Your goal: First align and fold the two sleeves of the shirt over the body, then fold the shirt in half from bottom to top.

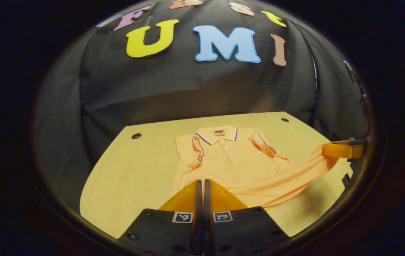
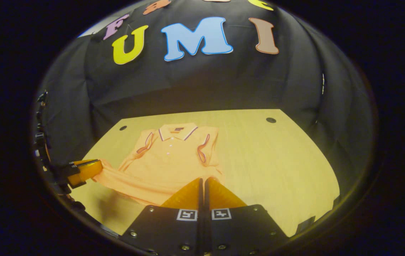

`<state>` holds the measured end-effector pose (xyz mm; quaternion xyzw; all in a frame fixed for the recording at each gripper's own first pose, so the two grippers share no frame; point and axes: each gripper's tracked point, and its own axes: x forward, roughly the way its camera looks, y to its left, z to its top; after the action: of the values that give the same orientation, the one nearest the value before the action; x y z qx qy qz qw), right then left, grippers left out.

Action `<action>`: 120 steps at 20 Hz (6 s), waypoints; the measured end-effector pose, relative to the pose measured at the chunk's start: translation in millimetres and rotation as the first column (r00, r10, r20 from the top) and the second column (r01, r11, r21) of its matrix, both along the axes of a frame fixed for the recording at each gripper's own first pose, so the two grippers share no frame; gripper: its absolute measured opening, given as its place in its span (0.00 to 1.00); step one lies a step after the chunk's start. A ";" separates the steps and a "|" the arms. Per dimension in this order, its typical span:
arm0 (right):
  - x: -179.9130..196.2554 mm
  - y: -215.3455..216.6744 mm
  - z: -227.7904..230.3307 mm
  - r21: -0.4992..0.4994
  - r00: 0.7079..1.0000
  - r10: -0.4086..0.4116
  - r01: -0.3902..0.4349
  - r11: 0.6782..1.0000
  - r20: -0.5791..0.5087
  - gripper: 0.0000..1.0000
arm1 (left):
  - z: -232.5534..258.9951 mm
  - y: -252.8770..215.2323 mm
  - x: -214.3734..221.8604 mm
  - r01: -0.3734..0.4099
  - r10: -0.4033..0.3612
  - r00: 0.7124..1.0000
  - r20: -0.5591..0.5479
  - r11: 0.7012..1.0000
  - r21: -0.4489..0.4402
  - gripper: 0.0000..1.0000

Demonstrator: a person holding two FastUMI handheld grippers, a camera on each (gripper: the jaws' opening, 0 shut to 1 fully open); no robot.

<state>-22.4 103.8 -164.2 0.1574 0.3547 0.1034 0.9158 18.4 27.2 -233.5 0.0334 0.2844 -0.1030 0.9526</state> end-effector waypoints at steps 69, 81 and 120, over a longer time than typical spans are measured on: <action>237.0 36.9 21.6 -0.212 0.992 -0.041 0.067 0.975 0.123 0.94 | 31.5 -1.1 266.7 -0.012 0.027 0.985 0.172 0.996 -0.088 0.94; 150.1 -1.6 113.2 -0.199 0.949 -0.023 0.089 0.976 0.313 0.95 | 115.2 -19.7 168.2 -0.026 0.067 0.949 0.309 0.991 -0.134 0.94; 1.3 -58.9 183.0 -0.156 0.865 -0.136 0.238 0.959 0.483 0.95 | 204.0 -29.0 0.5 0.000 0.044 0.878 0.476 0.996 -0.092 0.94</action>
<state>-21.1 44.8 18.8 0.0638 0.1157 0.0102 0.9912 18.9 -1.8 -29.5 0.0122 0.0363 -0.0934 0.9949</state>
